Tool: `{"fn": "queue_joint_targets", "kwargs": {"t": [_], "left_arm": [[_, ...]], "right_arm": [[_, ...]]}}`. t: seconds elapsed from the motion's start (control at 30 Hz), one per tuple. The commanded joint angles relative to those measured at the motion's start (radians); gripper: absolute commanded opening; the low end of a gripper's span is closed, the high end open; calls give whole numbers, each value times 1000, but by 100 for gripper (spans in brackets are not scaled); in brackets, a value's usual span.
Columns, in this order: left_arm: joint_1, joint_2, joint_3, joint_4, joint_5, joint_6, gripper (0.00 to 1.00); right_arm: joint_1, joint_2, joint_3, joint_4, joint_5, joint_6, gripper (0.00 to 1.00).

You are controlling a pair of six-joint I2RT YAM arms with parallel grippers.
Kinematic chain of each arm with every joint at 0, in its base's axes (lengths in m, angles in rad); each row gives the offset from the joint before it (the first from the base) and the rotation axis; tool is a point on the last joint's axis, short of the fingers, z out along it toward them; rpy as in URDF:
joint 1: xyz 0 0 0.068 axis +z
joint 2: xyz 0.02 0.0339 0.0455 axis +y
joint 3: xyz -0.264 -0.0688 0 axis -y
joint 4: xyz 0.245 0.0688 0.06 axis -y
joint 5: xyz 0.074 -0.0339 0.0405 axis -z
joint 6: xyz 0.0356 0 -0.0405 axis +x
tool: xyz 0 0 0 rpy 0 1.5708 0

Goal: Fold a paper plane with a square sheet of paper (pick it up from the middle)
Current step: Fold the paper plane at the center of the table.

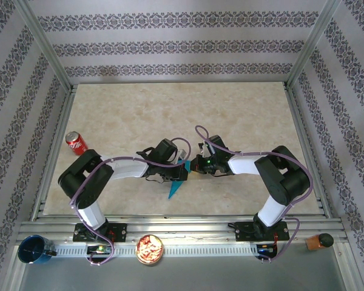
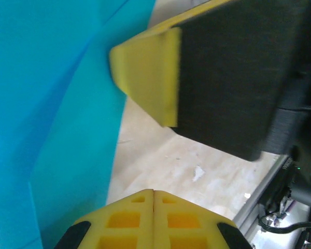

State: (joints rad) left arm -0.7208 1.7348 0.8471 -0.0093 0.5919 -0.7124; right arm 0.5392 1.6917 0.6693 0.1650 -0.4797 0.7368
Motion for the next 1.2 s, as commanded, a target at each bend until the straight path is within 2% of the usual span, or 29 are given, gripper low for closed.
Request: {"fn": "queue_joint_targets", "kwargs": {"t": [0.0, 0.13, 0.33, 0.53, 1.03, 1.17], "left_arm": [[-19, 31, 34, -34, -34, 19, 5], [-20, 37, -1, -69, -82, 32, 5], [-22, 38, -81, -84, -97, 43, 5], [-22, -31, -192, 1, -63, -12, 6], [-22, -185, -346, -32, -12, -37, 6], [-22, -248, -373, -99, -12, -26, 7]], "right_arm": [[1, 28, -31, -60, 49, 8, 0], [1, 31, -36, -59, 54, 7, 0], [-1, 55, -36, -62, 56, 1, 0], [-2, 65, -36, -69, 67, -2, 0], [-2, 68, -27, -74, 66, -1, 0], [-2, 66, -25, -74, 69, -1, 0]]}}
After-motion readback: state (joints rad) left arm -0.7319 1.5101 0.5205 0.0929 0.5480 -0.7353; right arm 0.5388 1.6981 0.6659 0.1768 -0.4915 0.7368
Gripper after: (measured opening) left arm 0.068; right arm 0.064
